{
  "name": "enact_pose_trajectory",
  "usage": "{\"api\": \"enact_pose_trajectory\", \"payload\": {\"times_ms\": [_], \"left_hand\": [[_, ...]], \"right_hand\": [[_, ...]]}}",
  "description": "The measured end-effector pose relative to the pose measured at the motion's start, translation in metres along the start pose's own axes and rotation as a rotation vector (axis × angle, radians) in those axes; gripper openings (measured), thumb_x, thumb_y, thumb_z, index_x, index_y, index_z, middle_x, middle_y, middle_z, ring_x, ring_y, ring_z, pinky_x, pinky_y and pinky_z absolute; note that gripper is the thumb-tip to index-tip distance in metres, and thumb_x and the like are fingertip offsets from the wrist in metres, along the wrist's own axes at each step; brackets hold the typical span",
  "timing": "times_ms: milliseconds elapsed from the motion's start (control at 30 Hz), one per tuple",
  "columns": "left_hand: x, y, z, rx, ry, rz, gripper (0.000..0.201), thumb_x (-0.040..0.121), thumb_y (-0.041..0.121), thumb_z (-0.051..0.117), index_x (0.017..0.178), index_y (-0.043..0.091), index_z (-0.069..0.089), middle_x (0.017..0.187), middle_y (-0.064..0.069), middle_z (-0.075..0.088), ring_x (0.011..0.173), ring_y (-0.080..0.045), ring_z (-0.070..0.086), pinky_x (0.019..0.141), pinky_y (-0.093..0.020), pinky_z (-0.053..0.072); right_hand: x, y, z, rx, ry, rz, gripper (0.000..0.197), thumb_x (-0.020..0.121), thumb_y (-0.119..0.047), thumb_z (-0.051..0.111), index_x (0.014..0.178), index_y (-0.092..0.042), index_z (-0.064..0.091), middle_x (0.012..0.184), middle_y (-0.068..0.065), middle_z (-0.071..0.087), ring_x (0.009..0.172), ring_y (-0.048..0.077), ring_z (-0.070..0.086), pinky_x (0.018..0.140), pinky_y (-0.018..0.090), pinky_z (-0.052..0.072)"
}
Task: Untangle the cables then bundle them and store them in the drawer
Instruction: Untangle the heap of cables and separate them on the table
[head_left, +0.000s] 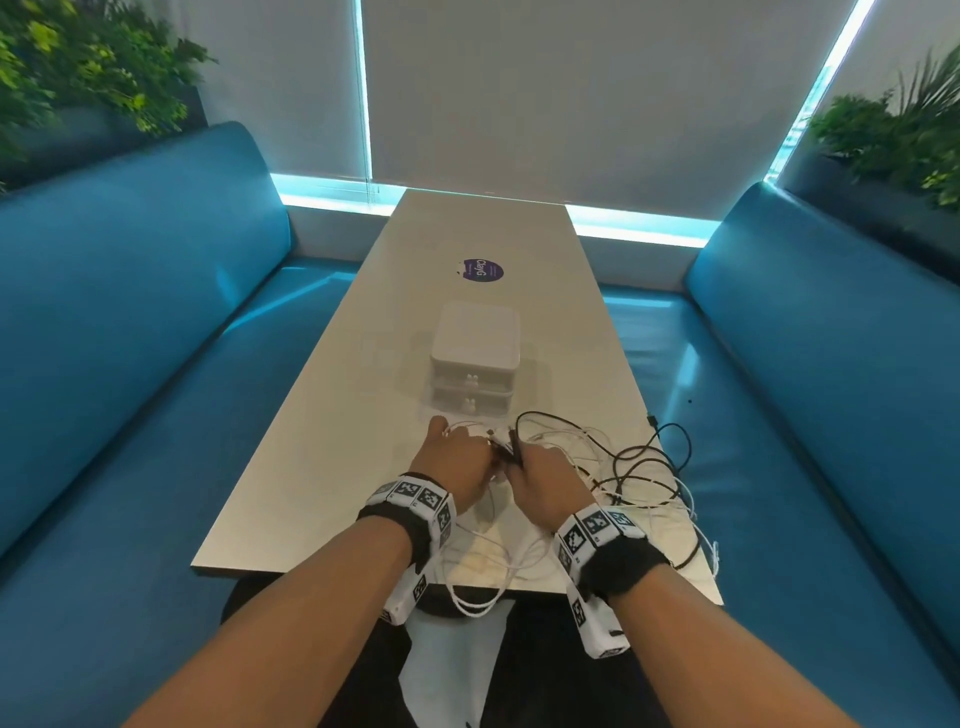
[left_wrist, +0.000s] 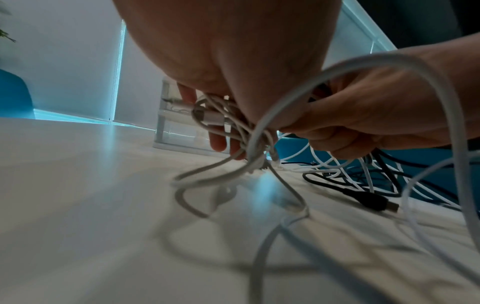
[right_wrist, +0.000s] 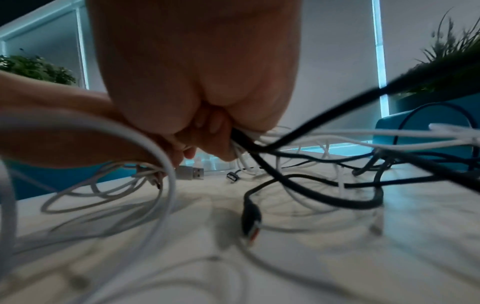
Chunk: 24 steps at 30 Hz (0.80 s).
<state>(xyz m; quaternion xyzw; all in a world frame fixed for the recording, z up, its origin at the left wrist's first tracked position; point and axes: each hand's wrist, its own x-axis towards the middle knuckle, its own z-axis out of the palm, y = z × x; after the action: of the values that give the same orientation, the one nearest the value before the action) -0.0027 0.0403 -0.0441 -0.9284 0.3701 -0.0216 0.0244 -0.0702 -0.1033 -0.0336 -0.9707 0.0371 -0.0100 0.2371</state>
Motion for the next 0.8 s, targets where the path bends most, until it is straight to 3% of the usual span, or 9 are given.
{"api": "enact_pose_trajectory", "payload": {"times_ms": [167, 333, 467, 600, 700, 800], "left_hand": [[-0.004, -0.009, -0.003, 0.069, 0.003, 0.029, 0.029, 0.102, 0.039, 0.039, 0.104, 0.029, 0.066, 0.100, 0.008, 0.068, 0.104, -0.022, 0.054, 0.101, -0.048, 0.025], [-0.004, -0.016, -0.006, 0.032, -0.060, -0.058, 0.034, 0.095, 0.047, 0.039, 0.099, 0.028, 0.068, 0.091, 0.007, 0.069, 0.102, -0.022, 0.054, 0.099, -0.049, 0.024], [-0.002, -0.026, -0.009, -0.121, -0.010, -0.084, 0.026, 0.096, 0.052, 0.045, 0.094, 0.030, 0.058, 0.079, 0.007, 0.057, 0.096, -0.021, 0.054, 0.102, -0.043, 0.022], [-0.002, -0.030, -0.006, -0.220, 0.041, -0.060, 0.029, 0.100, 0.052, 0.038, 0.100, 0.033, 0.059, 0.080, 0.004, 0.068, 0.093, -0.021, 0.057, 0.102, -0.040, 0.021], [-0.001, -0.035, -0.004, -0.437, 0.030, -0.146, 0.032, 0.093, 0.062, 0.050, 0.102, 0.032, 0.054, 0.075, 0.007, 0.065, 0.095, -0.021, 0.041, 0.095, -0.037, 0.027], [-0.008, -0.053, -0.002, -0.376, 0.046, -0.179, 0.021, 0.098, 0.051, 0.050, 0.096, 0.030, 0.050, 0.079, 0.004, 0.070, 0.090, -0.023, 0.054, 0.097, -0.037, 0.029]], "right_hand": [[0.008, 0.003, -0.005, -0.012, -0.029, 0.092, 0.022, 0.099, -0.028, 0.050, 0.103, -0.013, 0.066, 0.096, 0.012, 0.070, 0.091, 0.031, 0.064, 0.077, 0.038, 0.051], [0.007, 0.004, -0.002, -0.030, 0.016, 0.143, 0.024, 0.099, -0.031, 0.050, 0.106, -0.014, 0.065, 0.097, 0.014, 0.070, 0.093, 0.034, 0.064, 0.077, 0.040, 0.052], [0.007, 0.012, -0.005, 0.008, 0.038, 0.194, 0.025, 0.099, -0.031, 0.049, 0.106, -0.014, 0.066, 0.099, 0.013, 0.070, 0.095, 0.034, 0.064, 0.077, 0.038, 0.050], [0.013, 0.016, -0.010, 0.029, 0.059, 0.234, 0.027, 0.097, -0.035, 0.050, 0.107, -0.019, 0.069, 0.101, 0.010, 0.071, 0.096, 0.032, 0.065, 0.080, 0.039, 0.052], [0.014, 0.018, -0.015, -0.005, 0.083, 0.264, 0.028, 0.098, -0.032, 0.048, 0.112, -0.016, 0.067, 0.106, 0.011, 0.069, 0.099, 0.033, 0.064, 0.082, 0.038, 0.052], [0.009, 0.033, -0.022, -0.036, 0.134, 0.327, 0.029, 0.099, -0.026, 0.047, 0.115, -0.010, 0.066, 0.112, 0.013, 0.068, 0.104, 0.033, 0.063, 0.087, 0.037, 0.049]]}}
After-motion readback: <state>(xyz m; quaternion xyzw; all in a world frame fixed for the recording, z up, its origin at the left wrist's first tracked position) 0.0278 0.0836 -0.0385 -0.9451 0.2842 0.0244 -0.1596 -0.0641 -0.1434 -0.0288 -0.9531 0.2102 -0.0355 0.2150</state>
